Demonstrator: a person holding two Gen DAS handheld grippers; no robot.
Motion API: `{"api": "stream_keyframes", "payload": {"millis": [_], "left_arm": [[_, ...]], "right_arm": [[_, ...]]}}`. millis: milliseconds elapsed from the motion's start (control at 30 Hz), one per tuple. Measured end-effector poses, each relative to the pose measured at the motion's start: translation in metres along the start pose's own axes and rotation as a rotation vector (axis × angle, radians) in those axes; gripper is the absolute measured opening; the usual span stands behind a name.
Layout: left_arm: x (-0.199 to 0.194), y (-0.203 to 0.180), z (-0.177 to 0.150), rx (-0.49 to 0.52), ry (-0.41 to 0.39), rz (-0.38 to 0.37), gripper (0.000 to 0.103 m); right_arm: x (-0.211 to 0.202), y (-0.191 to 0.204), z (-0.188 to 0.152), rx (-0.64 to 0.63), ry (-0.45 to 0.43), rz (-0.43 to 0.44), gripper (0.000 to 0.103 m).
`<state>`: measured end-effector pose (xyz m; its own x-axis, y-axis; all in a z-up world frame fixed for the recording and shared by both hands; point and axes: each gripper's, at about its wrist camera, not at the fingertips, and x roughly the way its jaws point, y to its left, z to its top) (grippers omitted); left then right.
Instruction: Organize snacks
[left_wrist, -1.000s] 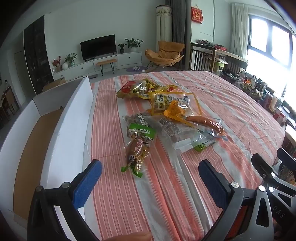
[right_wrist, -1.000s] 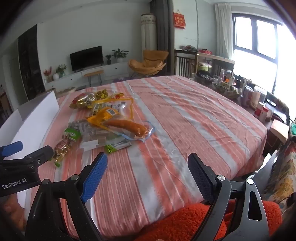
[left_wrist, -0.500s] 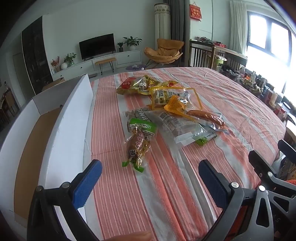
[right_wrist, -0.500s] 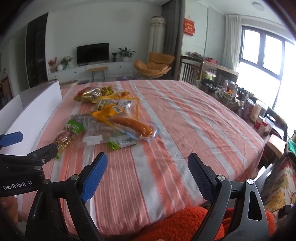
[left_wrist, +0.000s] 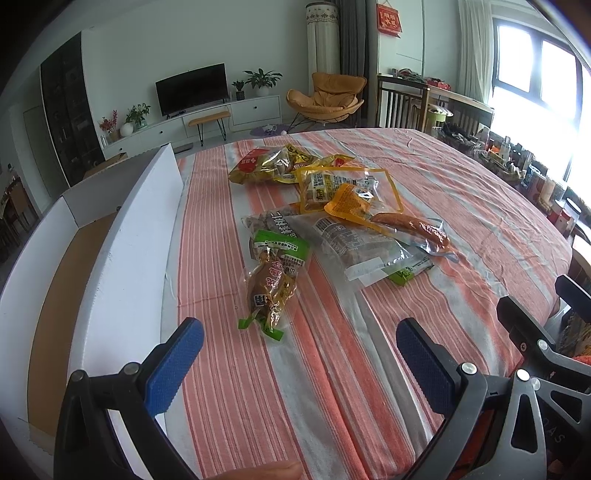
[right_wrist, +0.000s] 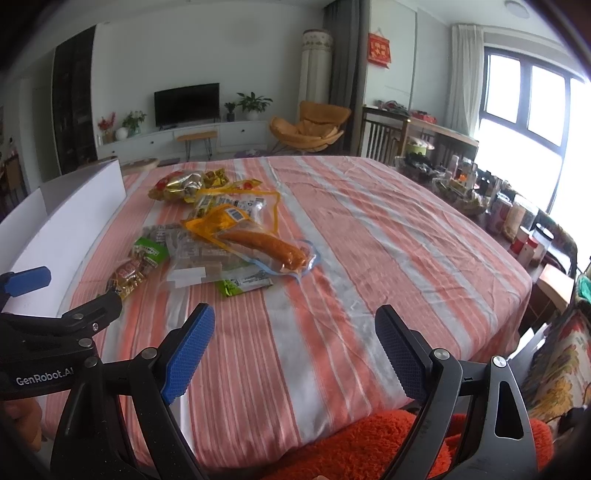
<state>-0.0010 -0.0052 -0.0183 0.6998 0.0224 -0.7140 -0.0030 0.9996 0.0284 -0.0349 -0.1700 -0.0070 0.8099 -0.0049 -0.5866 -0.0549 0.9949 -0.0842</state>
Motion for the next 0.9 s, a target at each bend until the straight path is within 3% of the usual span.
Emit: {"api": "stream_keyframes", "payload": {"millis": [900], "left_arm": [[0.0020, 0.0001, 0.0006, 0.007, 0.002, 0.006, 0.103]], "right_arm": [[0.0045, -0.0017, -0.0019, 0.003, 0.011, 0.009, 0.091]]}}
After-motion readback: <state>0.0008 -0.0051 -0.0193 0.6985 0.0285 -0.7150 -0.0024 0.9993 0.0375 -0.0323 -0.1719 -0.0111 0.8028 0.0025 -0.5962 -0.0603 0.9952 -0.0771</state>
